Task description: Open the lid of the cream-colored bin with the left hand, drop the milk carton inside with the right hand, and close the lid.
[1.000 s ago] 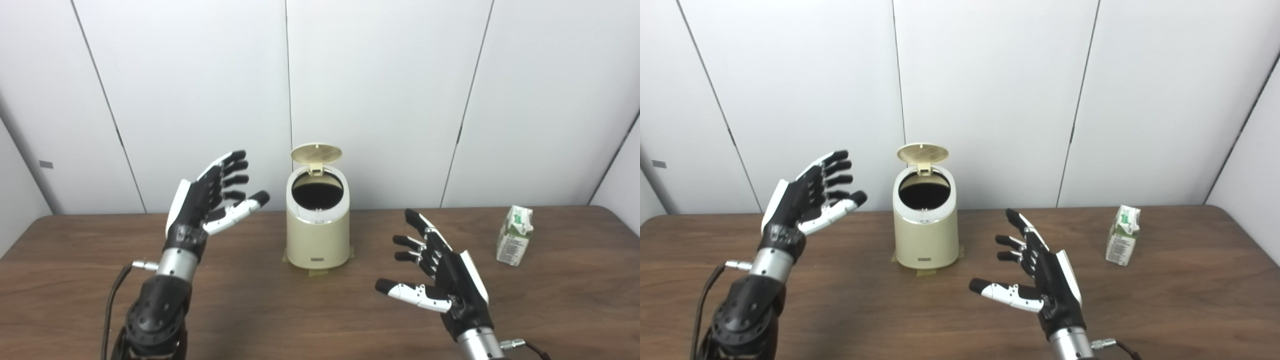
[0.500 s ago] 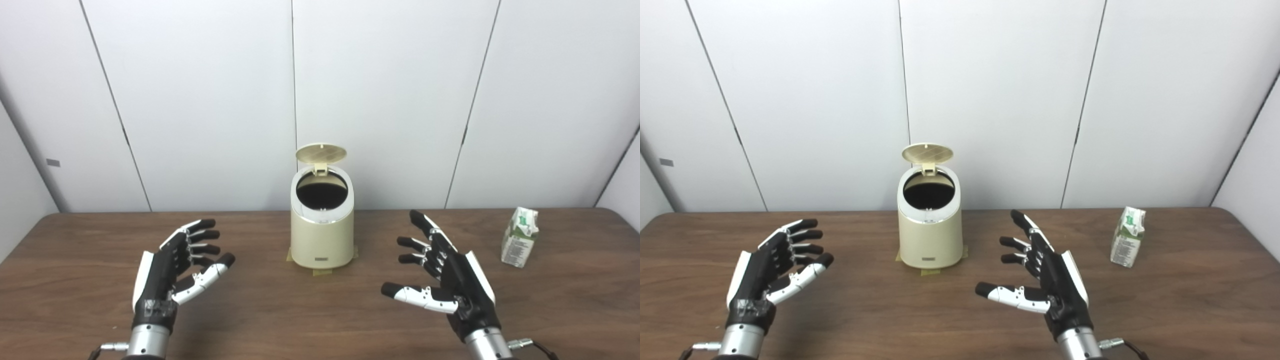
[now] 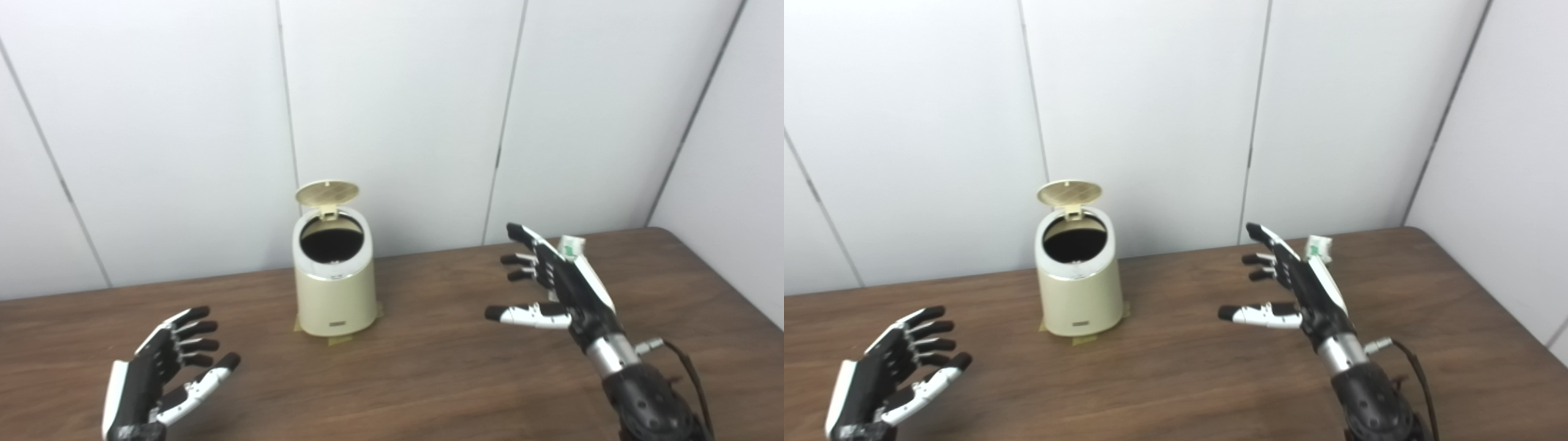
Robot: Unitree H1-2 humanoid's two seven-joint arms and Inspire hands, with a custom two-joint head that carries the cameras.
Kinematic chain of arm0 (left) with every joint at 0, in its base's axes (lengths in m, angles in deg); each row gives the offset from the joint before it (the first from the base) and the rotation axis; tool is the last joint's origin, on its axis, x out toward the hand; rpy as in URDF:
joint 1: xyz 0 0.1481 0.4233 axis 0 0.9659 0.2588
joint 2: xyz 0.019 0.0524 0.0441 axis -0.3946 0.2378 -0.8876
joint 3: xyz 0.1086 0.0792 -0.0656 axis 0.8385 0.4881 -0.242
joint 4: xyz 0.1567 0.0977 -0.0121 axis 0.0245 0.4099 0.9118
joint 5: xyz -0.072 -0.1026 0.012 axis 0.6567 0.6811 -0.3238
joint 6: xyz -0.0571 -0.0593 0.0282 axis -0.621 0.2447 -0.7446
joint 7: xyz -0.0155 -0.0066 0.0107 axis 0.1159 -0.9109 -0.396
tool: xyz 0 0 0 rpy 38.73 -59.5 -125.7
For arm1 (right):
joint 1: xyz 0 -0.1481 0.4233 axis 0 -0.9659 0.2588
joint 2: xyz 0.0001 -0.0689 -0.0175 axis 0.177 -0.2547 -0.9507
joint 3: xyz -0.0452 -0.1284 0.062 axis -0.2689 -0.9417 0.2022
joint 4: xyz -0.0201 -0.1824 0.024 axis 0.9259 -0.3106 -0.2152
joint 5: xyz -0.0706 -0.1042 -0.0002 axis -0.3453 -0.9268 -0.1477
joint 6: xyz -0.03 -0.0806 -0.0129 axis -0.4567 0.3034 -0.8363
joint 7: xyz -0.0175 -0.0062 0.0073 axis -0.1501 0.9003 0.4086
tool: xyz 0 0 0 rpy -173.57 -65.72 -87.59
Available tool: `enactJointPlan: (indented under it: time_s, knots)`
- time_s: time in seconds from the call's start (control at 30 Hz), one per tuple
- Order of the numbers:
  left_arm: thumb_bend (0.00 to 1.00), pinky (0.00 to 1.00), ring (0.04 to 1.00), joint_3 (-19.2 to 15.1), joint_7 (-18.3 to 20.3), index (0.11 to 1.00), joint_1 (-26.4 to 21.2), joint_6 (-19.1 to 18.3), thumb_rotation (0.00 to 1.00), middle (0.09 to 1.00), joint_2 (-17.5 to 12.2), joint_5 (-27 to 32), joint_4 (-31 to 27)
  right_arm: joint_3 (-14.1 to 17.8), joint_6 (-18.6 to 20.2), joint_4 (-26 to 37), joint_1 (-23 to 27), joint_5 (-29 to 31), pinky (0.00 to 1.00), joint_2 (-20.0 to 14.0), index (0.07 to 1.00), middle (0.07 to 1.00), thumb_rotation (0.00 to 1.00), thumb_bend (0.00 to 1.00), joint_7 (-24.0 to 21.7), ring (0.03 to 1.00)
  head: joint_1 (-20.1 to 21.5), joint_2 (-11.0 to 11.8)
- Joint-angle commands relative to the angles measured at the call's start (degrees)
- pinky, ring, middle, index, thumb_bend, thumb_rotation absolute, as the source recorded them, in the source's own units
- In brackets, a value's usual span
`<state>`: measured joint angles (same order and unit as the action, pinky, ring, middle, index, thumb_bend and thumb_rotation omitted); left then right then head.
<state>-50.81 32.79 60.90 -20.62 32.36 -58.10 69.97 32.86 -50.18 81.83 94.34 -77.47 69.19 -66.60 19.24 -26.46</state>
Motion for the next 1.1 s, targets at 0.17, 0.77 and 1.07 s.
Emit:
enactJointPlan:
  time_s: [0.17,0.77,1.07]
  knots:
    - [0.66,0.61,0.646,-0.4,-0.2,0.745,-1.8,-1.4,0.03,0.709,-1.4,-0.7,-1.9,6.3,4.9,0.3,7.5,-5.3,0.75,-5.9,0.855,0.873,0.17,0.81,4.0,0.847,1.7,0.8]
    - [0.65,0.59,0.625,-0.1,1.3,0.742,-2.0,-2.3,0.00,0.695,-3.7,-0.6,-3.5,8.3,3.4,-23.1,14.7,4.2,0.97,-14.3,1.000,1.000,0.17,0.86,-3.4,0.999,2.3,0.3]
    - [0.65,0.57,0.642,-0.1,3.0,0.747,-1.3,-3.5,0.00,0.714,-4.6,0.4,-5.1,6.9,-3.5,-36.0,15.2,6.2,0.92,-14.8,1.000,1.000,0.27,0.97,-5.4,0.997,2.0,-0.5]
